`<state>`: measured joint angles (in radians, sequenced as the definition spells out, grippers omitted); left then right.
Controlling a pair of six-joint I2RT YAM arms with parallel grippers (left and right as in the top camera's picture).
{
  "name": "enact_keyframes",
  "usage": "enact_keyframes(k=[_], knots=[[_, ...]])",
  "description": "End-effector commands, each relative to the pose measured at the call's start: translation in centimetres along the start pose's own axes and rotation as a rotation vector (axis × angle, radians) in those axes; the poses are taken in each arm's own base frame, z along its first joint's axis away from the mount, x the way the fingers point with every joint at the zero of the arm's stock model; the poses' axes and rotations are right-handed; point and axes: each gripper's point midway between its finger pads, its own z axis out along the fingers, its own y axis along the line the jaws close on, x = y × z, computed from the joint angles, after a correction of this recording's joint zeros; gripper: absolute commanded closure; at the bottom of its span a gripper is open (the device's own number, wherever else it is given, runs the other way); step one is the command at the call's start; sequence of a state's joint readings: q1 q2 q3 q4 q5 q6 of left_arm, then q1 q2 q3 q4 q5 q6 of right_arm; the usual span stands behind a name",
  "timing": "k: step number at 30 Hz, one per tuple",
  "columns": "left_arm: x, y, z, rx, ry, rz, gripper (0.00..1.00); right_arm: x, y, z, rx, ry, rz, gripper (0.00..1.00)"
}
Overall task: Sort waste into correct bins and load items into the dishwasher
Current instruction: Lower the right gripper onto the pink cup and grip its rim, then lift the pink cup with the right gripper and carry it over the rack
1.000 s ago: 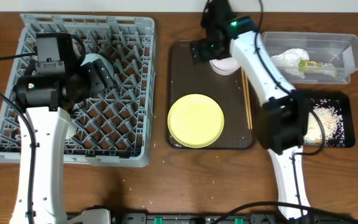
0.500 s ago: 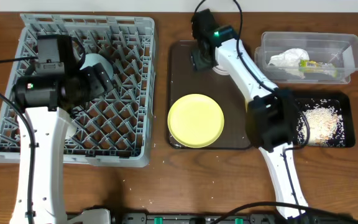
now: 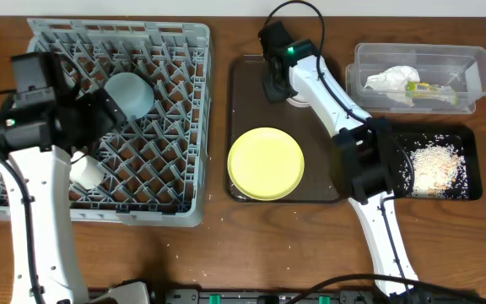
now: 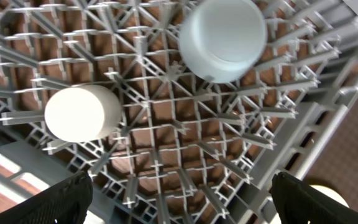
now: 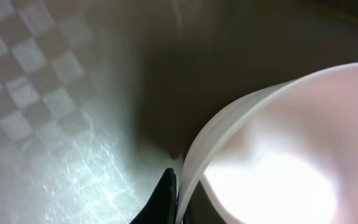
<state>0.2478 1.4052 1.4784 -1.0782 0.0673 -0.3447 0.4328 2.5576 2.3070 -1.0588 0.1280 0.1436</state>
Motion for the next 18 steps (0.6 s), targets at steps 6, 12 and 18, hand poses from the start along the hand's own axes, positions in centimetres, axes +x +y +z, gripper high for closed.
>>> enact_keyframes(k=[6,12,18], knots=[[-1.4,4.1,-1.2,-0.065,-0.041,-0.066,0.07,-3.7,2.9,-8.8,-0.197,-0.129,0.019,0.99],[-2.8,9.5,-3.8,-0.164,-0.142,-0.211,0.07,-5.4,13.7,-21.4,-0.971,-0.250,-0.122,0.99],[-2.7,14.7,-6.1,-0.255,-0.201,-0.360,0.07,-6.1,19.1,-27.5,-1.265,-0.311,-0.182,0.99]])
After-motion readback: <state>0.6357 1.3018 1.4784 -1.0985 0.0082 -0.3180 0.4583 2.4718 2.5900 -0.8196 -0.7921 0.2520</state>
